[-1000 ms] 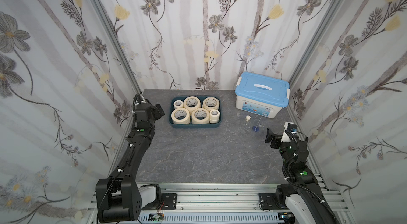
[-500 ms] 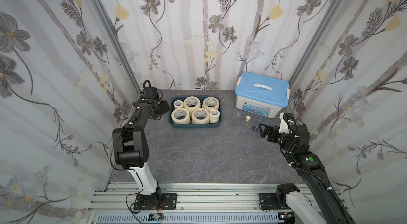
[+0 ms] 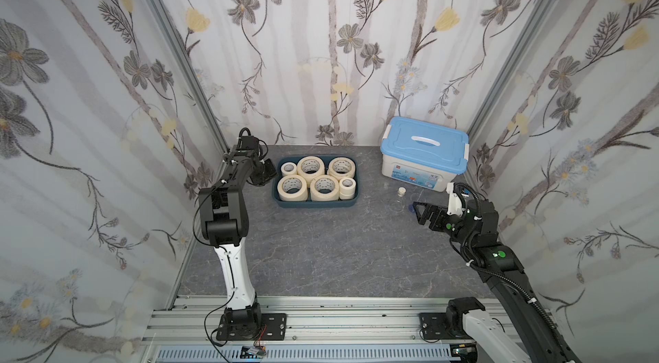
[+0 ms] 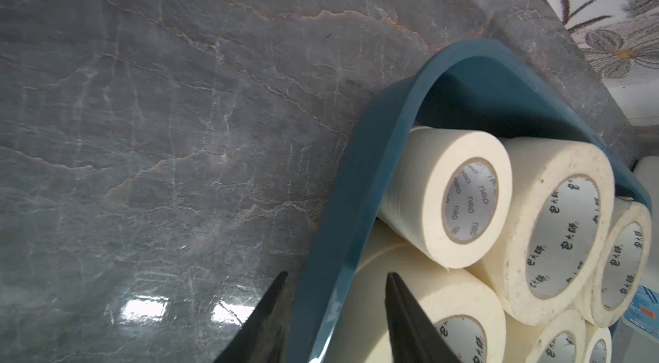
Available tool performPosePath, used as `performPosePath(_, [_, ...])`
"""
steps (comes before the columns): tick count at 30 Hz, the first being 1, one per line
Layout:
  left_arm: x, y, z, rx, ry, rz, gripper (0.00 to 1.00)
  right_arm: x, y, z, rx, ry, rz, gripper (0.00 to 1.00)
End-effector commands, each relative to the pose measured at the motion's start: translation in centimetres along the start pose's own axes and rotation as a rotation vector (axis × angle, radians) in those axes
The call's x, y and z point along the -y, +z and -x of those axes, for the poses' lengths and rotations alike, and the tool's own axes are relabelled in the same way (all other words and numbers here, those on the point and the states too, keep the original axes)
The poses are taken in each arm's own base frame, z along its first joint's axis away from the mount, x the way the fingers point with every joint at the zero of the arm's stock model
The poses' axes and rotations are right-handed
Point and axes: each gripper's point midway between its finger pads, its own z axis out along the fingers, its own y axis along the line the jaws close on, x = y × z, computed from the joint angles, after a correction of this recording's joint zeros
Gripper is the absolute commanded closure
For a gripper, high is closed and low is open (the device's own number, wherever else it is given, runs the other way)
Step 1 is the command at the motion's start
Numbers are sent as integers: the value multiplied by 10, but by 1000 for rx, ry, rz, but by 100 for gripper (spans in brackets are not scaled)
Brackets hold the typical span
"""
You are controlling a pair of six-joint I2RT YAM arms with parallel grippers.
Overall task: Take out the art tape in the storage box
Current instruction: Move the storage box to the center of the board.
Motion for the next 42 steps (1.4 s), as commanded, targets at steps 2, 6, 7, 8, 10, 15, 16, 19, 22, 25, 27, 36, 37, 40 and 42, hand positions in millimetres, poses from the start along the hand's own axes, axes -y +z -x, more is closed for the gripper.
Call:
performPosePath(2, [2,7,-3,-33,-7,-12,65,-2,0,-2,-10,19,8,0])
performPosePath(6, [4,13,-6,-51,41,-9,80,-1,2,-4,-18,25,4,0])
performPosePath(7, [6,14,-6,-54,61,-13,84,-1,3,-4,-19,25,2,0])
performPosePath(8, [7,16,-7,-60,77,-13,86,-1,3,-4,-20,27,2,0])
performPosePath(10, [11,18,-10,-74,116,-13,92,-1,4,-4,-24,28,1,0])
performPosePath(15, [27,18,-14,-82,196,-24,100,-1,6,-5,-31,29,-3,0])
performPosePath(16, [31,19,-15,-85,211,-27,100,-1,6,-6,-32,29,-3,0])
performPosePath(19, [40,19,-20,-89,255,-35,100,-1,7,-7,-38,28,-3,0])
performPosePath(22, [50,17,-26,-94,314,-42,100,0,8,-9,-39,24,-7,0])
performPosePath(25, [58,13,-35,-106,384,-52,100,0,9,-11,-44,22,-10,0])
performPosePath(27, [61,10,-41,-114,421,-65,100,1,9,-12,-47,20,-12,0])
performPosePath(36, [63,4,-60,-148,470,-125,100,2,11,-18,-62,16,-15,0])
performPosePath(37, [65,4,-62,-153,468,-138,100,2,11,-19,-65,16,-14,0])
performPosePath(40, [72,7,-65,-163,468,-161,100,2,13,-20,-73,16,-14,0])
performPosePath(42, [78,9,-67,-167,471,-171,100,1,13,-21,-77,14,-12,0])
